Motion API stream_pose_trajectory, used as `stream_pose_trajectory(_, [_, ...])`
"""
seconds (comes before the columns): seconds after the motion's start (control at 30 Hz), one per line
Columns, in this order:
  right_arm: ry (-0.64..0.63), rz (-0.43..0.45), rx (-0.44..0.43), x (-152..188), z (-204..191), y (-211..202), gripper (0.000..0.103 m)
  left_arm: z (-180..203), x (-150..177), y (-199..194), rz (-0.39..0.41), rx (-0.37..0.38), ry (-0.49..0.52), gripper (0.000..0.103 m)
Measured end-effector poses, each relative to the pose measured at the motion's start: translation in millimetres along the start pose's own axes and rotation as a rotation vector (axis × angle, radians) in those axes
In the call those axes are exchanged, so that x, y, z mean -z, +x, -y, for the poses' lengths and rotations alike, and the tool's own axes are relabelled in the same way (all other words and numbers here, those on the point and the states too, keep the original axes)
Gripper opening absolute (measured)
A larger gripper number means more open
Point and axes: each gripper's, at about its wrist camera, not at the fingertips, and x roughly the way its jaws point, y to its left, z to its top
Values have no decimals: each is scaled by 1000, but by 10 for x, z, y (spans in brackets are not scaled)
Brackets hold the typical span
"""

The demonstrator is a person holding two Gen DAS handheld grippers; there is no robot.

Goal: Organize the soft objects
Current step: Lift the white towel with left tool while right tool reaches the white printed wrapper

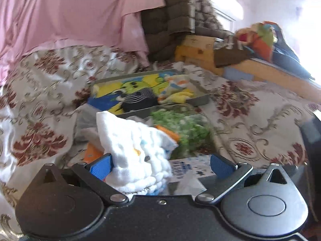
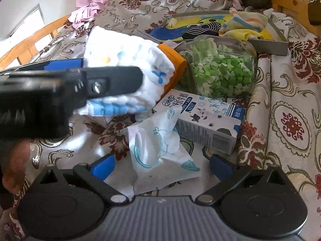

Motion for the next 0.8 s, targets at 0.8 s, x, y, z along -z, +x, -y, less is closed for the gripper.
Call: stream_pose_trajectory(0.8, [-49, 74, 41, 18, -36, 42, 102, -99, -11, 289, -100, 66, -184, 67])
